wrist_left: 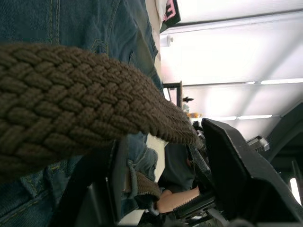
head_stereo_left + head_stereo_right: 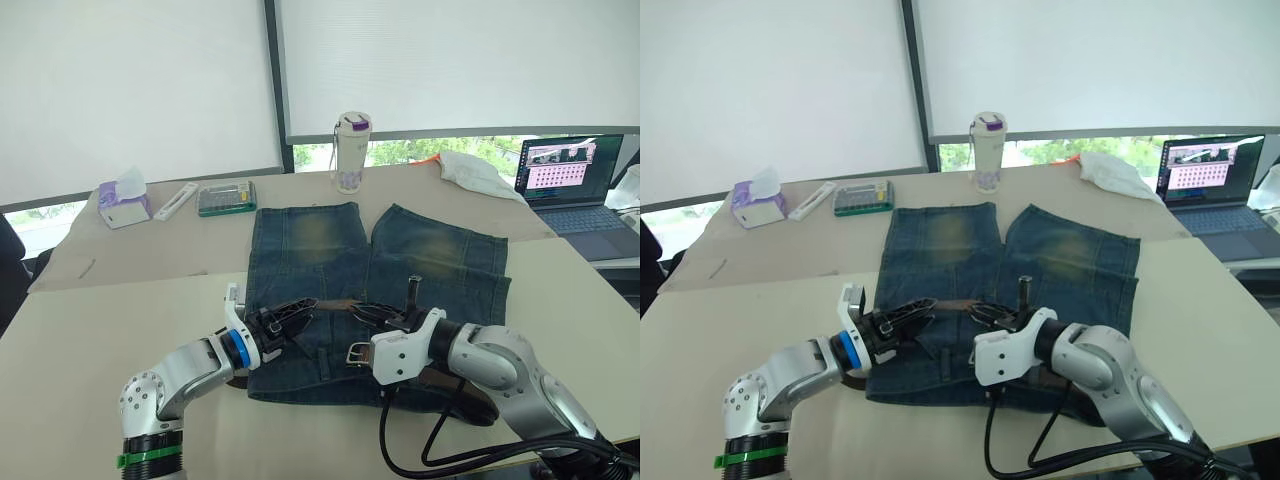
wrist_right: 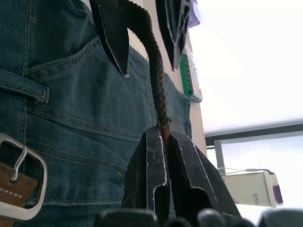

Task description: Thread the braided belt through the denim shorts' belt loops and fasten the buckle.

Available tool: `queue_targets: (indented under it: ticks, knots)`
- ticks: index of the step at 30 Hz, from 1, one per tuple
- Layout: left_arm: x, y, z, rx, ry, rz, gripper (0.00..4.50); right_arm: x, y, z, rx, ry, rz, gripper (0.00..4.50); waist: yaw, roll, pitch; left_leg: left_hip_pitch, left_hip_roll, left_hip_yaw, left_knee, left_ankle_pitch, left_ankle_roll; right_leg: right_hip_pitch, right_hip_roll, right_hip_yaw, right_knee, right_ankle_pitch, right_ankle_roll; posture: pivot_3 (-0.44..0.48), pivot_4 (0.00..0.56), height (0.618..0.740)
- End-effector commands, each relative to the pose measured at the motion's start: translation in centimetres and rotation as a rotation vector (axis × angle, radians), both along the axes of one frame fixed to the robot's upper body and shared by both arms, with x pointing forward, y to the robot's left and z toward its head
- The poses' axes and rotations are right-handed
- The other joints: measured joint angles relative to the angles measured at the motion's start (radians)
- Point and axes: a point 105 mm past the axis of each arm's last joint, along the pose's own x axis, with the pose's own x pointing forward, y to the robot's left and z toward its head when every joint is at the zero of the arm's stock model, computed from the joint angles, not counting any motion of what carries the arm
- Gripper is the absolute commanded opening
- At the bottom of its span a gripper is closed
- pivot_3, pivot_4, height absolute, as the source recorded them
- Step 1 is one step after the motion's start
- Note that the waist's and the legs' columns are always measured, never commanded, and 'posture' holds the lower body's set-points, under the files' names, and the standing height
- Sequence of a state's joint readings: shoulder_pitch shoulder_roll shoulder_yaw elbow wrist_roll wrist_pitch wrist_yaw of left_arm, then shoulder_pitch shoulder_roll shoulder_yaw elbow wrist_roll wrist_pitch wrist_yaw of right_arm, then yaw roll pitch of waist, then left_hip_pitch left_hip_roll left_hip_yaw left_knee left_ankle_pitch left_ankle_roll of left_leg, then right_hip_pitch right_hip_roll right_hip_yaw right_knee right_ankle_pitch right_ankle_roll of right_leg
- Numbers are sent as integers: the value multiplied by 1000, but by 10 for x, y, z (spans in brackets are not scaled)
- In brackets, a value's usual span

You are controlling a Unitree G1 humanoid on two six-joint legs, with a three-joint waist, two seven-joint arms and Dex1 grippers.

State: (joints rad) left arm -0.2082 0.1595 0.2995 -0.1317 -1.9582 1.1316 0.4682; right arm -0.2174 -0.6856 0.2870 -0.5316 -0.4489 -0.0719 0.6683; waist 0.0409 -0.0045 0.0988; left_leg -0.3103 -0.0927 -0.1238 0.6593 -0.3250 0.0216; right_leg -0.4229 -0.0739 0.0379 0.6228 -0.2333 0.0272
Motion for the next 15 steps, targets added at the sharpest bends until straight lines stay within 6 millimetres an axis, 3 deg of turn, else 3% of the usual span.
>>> queue_targets:
  ticks: [1,6,7,10,11,13,15]
  knots:
    - [2,-3,5,-20,-10,-6,2628,-7,6,18,14,-83,43,0,-1,0,0,0,0,0,0,0,0,0,0,0,0,0,0,0,150,740]
    - [5,-4,4,-23,9,5,2628,-8,7,17,14,-78,56,0,-1,0,0,0,0,0,0,0,0,0,0,0,0,0,0,0,150,740]
    - [5,-4,4,-22,12,5,2108,-9,7,17,14,-77,57,0,-1,0,0,0,0,0,0,0,0,0,0,1,0,0,0,0,150,740]
    - [4,-2,1,-18,19,4,1235,-10,7,15,20,-45,63,0,-1,0,0,0,0,0,0,0,0,0,0,0,0,0,0,0,150,740]
    - [4,0,0,-14,20,6,878,-10,6,9,34,39,53,0,-1,0,0,0,0,0,0,0,0,0,0,0,0,0,0,0,150,740]
    - [5,5,-1,-3,23,16,143,-9,3,8,98,146,27,837,-2,-1,0,0,0,0,0,0,0,0,0,1,0,0,0,0,150,740]
    - [8,12,-1,-1,23,40,0,-9,3,7,140,215,9,1481,-2,0,0,0,1,0,0,0,0,0,0,1,0,0,0,0,150,740]
